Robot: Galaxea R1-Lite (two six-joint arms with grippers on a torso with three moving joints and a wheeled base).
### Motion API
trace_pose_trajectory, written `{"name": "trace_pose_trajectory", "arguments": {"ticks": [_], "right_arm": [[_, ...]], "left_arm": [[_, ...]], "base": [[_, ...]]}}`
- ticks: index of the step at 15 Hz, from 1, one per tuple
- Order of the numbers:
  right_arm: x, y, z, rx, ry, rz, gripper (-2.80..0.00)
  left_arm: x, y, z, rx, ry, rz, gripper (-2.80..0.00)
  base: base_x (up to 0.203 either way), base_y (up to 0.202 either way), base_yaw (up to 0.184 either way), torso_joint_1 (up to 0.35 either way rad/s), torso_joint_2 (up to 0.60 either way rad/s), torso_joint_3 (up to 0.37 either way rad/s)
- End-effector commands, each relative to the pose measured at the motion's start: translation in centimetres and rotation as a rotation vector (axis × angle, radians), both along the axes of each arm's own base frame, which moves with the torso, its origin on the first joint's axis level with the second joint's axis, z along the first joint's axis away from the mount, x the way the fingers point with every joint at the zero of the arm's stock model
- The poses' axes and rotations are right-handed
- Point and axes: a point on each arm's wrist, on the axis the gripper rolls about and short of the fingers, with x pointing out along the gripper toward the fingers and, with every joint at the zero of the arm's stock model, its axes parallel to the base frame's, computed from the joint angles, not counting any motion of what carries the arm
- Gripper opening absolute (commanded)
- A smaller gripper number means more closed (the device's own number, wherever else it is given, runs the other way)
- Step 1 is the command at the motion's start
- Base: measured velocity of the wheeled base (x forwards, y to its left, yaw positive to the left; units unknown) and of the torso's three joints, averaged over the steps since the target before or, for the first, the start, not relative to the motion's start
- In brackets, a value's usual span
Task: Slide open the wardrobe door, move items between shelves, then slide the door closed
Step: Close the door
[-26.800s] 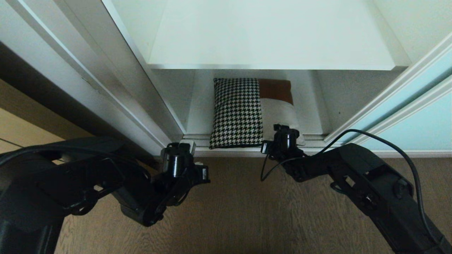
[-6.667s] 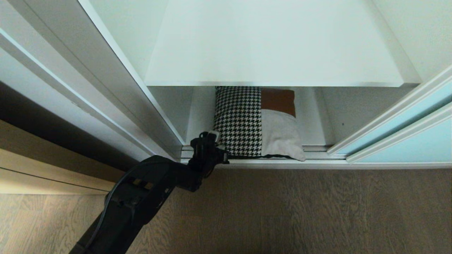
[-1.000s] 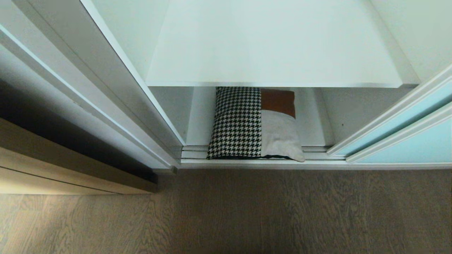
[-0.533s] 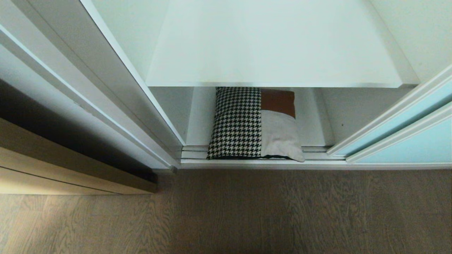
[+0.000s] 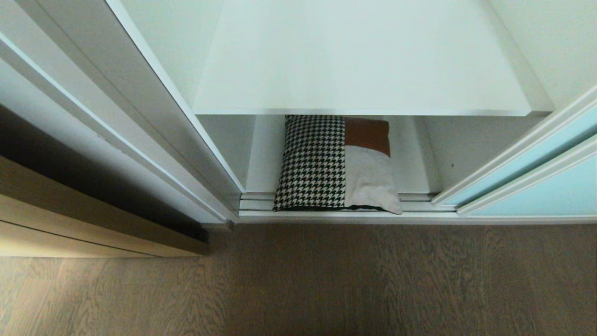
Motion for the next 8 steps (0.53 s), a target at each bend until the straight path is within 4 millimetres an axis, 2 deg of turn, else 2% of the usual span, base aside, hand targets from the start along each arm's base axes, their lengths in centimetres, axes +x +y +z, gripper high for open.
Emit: {"name": "trace_pose_trajectory", "arguments": {"ticks": [1,8], "right_arm": [[0.01,0.0,0.0,0.001,0.001,0.0,-2.8],[0.01,0.0,0.0,0.001,0.001,-0.001,-2.8]], "left_arm": [[0.06,-0.01,-0.05,0.003,0.007,-0.003,-2.8],[0.07,0.01,-0.06,-0.024,0.004,0.006,-2.8]], "base": [[0.0,0.0,0.0,0.0,0.0,0.0],[0.0,0.0,0.0,0.0,0.0,0.0]]}}
